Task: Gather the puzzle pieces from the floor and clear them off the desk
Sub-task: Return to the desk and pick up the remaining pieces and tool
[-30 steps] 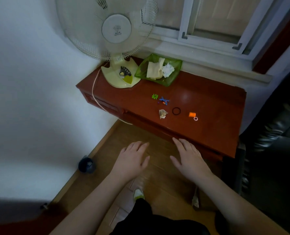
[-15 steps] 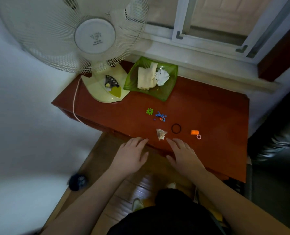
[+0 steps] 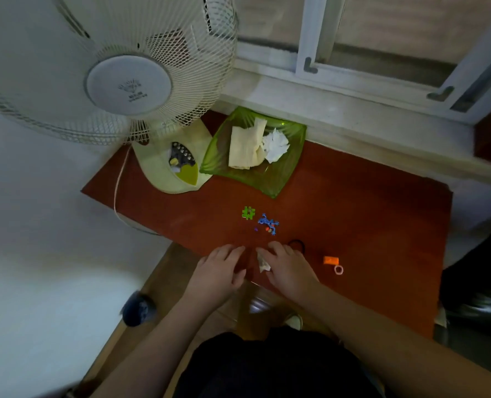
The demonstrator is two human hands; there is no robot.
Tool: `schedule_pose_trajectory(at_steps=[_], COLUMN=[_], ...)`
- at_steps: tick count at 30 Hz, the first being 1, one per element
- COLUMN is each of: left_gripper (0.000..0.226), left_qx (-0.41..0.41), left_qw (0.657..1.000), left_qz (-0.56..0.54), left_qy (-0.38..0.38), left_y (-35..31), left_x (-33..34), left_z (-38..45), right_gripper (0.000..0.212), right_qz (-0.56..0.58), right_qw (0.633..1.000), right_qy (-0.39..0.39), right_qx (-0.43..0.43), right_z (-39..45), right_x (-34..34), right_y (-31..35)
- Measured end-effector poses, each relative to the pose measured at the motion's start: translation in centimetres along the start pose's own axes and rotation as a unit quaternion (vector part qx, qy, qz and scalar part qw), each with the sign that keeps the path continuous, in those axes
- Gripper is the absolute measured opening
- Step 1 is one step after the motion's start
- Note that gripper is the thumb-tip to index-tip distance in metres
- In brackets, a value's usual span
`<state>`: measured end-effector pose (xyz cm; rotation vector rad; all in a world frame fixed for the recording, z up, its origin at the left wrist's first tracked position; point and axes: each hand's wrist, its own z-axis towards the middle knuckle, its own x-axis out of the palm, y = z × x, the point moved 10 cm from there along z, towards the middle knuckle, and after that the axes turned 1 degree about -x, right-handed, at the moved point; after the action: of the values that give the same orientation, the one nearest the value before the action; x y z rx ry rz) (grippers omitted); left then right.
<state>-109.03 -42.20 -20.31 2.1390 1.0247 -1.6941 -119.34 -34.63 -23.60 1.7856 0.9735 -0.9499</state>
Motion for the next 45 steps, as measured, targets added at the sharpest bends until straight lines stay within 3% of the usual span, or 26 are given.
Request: schedule_pose_trajectory(at_steps=[8, 17, 22, 27, 30, 35, 42, 45], left_gripper=[0.058, 0.061, 0.032, 0.026, 0.035, 0.034, 0.058, 0.053], left_qx=[0.035, 0.134, 0.157, 0.183, 0.159, 0.188, 0.133, 0.123], left_qw=[0.998, 0.983, 0.982, 0.979, 0.984, 0.980, 0.984, 0.985], left_qz=[0.025, 0.060, 0.070, 0.065, 0.006, -0.014, 0.074, 0.078], left_qy=[0.034, 0.110, 0.075, 0.060, 0.074, 0.063, 0.089, 0.087], left_y=[-0.6, -5.8, -7.1, -8.1, -8.5, -11.1, -11.8, -11.9], left_x=[1.1, 5.8, 6.4, 6.4, 5.8, 5.3, 7.7, 8.4], left_z=[2.5, 5.4, 6.6, 7.9, 8.9, 10.0, 10.9, 11.1], right_gripper=[0.061, 0.060, 0.065, 0.061, 0.059, 0.057, 0.047, 0.036], right_qz=[-0.017, -0.051, -0.033, 0.012, 0.027, 0.023, 0.006, 0.000], right_qw=[1.000, 0.997, 0.989, 0.977, 0.971, 0.970, 0.971, 0.971], right_qy=[0.011, 0.002, -0.016, -0.053, -0.061, -0.051, -0.031, -0.036], right_qx=[-0.007, 0.064, 0.141, 0.205, 0.230, 0.235, 0.236, 0.236], right_z=[1.8, 0.0, -2.5, -5.3, -6.3, -6.3, -5.1, -4.9], right_x=[0.7, -0.3, -0.9, -1.6, -1.6, -1.2, -0.8, -0.9], right_y=[-0.7, -4.8, -8.9, -12.4, -13.9, -14.8, -15.1, -15.5])
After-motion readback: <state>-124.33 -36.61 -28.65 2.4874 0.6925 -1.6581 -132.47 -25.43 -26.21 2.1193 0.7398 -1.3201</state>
